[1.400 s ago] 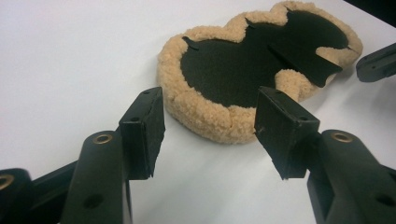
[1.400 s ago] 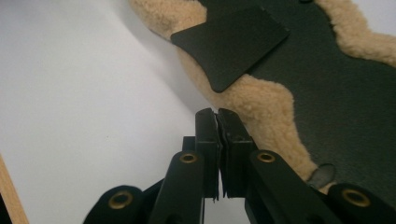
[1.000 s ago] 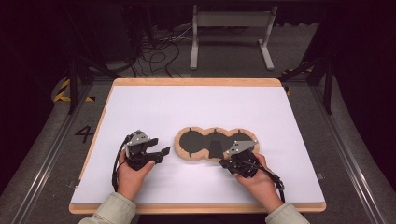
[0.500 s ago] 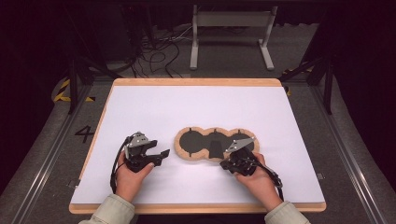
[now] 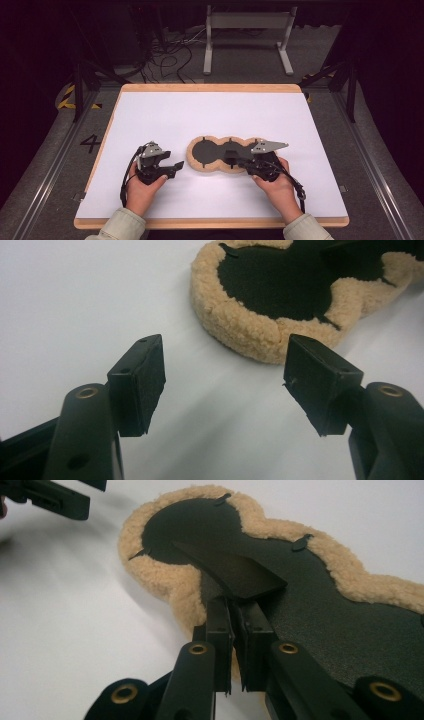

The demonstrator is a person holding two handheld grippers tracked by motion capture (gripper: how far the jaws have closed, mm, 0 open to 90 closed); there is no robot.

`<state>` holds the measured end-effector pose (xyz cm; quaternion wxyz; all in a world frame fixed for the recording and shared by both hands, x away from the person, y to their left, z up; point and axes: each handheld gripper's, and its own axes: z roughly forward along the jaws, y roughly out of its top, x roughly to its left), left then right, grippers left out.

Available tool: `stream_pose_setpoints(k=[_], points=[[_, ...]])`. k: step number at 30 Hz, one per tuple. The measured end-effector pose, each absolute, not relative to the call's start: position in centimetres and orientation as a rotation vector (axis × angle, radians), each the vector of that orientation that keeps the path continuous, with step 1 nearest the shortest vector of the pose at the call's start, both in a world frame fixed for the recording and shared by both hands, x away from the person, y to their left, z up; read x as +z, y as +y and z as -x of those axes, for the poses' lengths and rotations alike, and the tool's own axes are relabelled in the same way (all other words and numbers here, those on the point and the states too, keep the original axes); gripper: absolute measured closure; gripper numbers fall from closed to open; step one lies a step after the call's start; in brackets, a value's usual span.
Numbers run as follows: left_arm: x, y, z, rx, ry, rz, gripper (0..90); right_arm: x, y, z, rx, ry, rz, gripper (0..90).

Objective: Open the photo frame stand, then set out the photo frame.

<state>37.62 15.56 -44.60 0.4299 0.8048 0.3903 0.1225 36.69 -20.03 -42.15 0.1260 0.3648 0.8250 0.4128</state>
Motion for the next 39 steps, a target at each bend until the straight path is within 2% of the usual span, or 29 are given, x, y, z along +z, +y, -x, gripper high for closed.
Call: stream_pose_setpoints(k=[4, 10, 15, 19, 20, 25, 31, 34, 39], points=[[-44.6, 15.6, -37.7, 0.279, 0.971, -1.997, 34.5, -42.1, -20.1, -36.7, 1.19, 2.423, -1.058, 80.9], [-43.7, 16.0, -37.9, 0.309, 0.971, -1.98, 37.8, -40.3, -21.6, -36.2, 1.07, 2.461, -1.025, 73.5], [-41.9, 16.1, -38.6, 0.322, 0.975, -1.987, 37.8, -38.8, -23.1, -36.1, 1.096, 2.405, -1.033, 69.6], [-41.3, 15.9, -38.9, 0.285, 0.984, -1.992, 35.9, -38.0, -24.0, -36.2, 1.107, 2.382, -1.035, 66.8], [-41.2, 15.9, -39.1, 0.283, 0.981, -1.989, 35.0, -37.7, -24.4, -36.3, 1.118, 2.383, -1.032, 63.9], [-40.9, 15.6, -39.8, 0.195, 1.008, -1.957, 31.4, -37.5, -24.9, -36.6, 1.13, 2.366, -1.026, 60.0], [-40.4, 14.8, -41.2, 0.206, 1.022, -1.969, 31.2, -37.6, -26.2, -37.2, 1.137, 2.322, -1.121, 54.4], [-40.8, 14.5, -41.9, 0.24, 1.044, -1.96, 32.7, -37.7, -26.8, -37.6, 1.203, 2.308, -1.2, 47.7], [-41.7, 14.4, -43.2, 0.174, 1.082, -1.93, 31.2, -38.5, -27.6, -38.3, 1.197, 2.292, -1.253, 41.3]])
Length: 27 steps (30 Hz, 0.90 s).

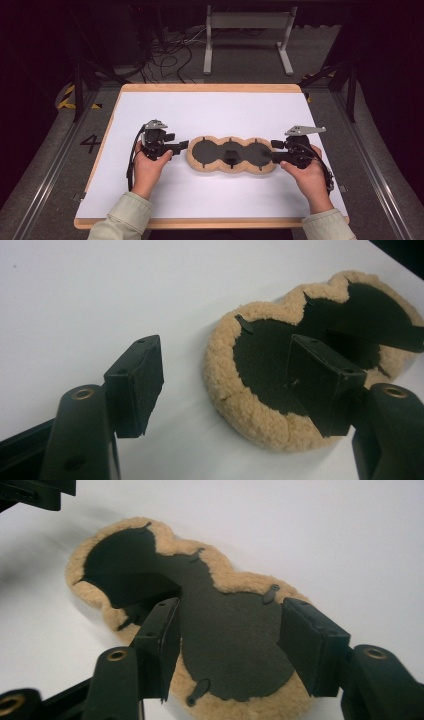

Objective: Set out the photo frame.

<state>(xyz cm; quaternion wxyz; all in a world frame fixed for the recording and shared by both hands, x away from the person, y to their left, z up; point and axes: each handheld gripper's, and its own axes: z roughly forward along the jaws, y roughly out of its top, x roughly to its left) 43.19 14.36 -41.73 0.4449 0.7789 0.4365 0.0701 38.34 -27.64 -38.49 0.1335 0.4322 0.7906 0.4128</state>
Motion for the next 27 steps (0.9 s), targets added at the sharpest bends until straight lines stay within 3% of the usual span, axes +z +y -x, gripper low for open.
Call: stream_pose_setpoints(k=[7, 27], points=[[-43.2, 13.4, -43.9, 0.107, 1.16, -2.039, 26.9, -39.8, -29.1, -39.3, 1.168, 2.284, -1.382, 34.8], [-44.8, 11.8, -44.1, -0.038, 1.16, -2.077, 20.0, -43.2, -30.0, -40.3, 1.158, 2.288, -1.623, 20.7]])
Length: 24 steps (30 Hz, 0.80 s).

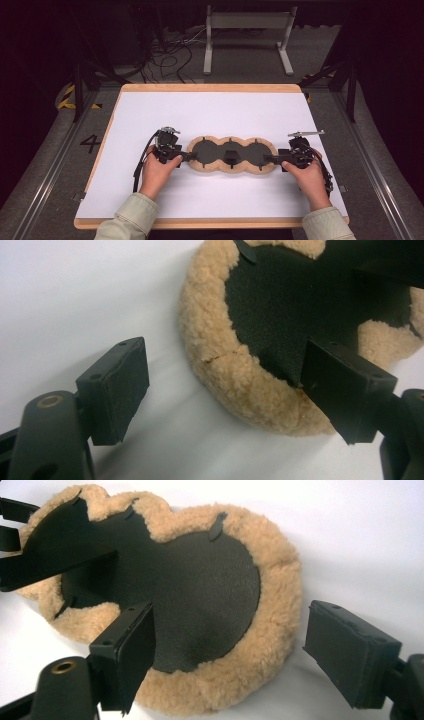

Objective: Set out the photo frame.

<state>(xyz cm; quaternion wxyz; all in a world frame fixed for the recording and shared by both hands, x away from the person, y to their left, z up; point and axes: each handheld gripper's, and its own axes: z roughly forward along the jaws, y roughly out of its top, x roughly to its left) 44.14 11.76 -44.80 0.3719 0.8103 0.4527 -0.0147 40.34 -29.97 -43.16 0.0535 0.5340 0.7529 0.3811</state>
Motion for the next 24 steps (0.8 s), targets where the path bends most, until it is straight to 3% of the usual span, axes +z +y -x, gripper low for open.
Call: stream_pose_setpoints(k=[13, 24], points=[[-45.2, 11.3, -44.2, -0.047, 1.138, -2.086, 16.9, -44.1, -29.5, -40.5, 1.121, 2.36, -1.633, 20.4], [-45.1, 10.3, -43.8, -0.101, 1.1, -2.097, 19.9, -44.0, -29.6, -40.3, 1.146, 2.33, -1.708, 22.7]])
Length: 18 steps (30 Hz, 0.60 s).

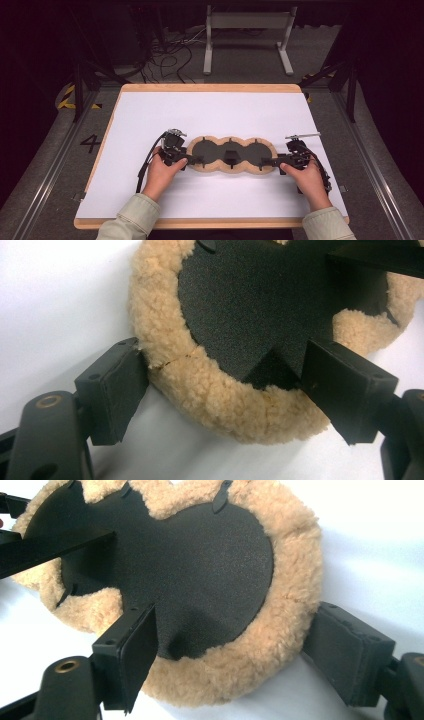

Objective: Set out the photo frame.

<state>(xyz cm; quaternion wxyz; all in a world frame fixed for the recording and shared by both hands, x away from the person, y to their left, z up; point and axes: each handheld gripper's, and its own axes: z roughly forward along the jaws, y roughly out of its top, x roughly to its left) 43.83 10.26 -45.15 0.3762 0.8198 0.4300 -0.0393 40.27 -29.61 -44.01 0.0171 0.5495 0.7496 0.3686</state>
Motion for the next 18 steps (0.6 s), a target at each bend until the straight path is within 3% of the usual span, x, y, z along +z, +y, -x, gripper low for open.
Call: stream_pose_setpoints(k=[8, 13, 18], points=[[-45.14, 10.07, -43.74, -0.078, 1.114, -2.097, 19.4, -44.08, -29.37, -40.21, 1.143, 2.32, -1.716, 20.6], [-45.19, 10.24, -43.87, -0.122, 1.139, -2.054, 17.9, -44.06, -29.67, -40.16, 1.152, 2.266, -1.775, 29.2], [-45.08, 10.07, -43.62, -0.104, 1.157, -2.058, 22.3, -43.98, -29.79, -40.1, 1.142, 2.227, -1.819, 37.3]])
